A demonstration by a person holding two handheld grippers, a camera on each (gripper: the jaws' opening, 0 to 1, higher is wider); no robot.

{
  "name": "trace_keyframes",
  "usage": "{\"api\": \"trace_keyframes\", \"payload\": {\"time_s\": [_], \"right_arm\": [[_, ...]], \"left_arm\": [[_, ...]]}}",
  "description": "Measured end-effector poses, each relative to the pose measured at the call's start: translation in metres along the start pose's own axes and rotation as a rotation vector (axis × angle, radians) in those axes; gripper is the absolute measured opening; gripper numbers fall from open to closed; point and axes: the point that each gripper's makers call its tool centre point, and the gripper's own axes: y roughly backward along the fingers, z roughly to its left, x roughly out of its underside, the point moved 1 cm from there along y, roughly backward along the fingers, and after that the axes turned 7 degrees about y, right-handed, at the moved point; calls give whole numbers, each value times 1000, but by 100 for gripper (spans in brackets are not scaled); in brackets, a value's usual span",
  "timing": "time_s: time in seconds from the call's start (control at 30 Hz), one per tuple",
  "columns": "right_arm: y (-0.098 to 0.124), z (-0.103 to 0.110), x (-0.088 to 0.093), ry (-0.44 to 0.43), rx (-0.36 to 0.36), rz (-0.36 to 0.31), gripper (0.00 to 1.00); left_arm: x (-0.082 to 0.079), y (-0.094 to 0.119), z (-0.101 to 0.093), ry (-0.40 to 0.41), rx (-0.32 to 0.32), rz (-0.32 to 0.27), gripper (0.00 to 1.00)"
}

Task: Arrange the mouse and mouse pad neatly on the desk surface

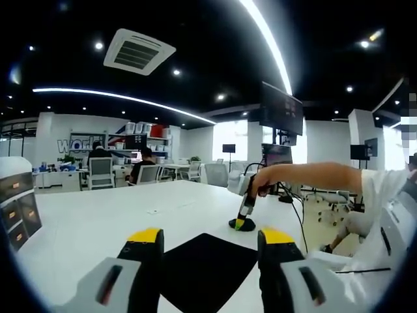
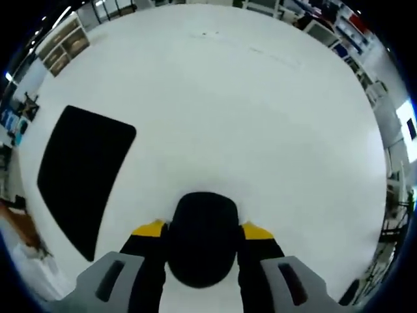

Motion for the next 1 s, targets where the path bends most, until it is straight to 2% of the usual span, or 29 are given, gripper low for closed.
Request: {"api": "trace_keyframes", "payload": {"time_s": [0.3,0.73,0.93,1.0], "right_arm": [[13,-5,-11,-2,-2,-5,40],[38,0,-30,67,0,16,40],[40,6,-30,93,15,26,40],[39,7,-35,101,8,27,40]], "left_arm": [[1,0,1,4,-5,0,58],[-2,5,5,3,-9,-6,58],[-4,6,6,0,-9,-8,58],[-5,7,6,1,-10,-13,58]]}}
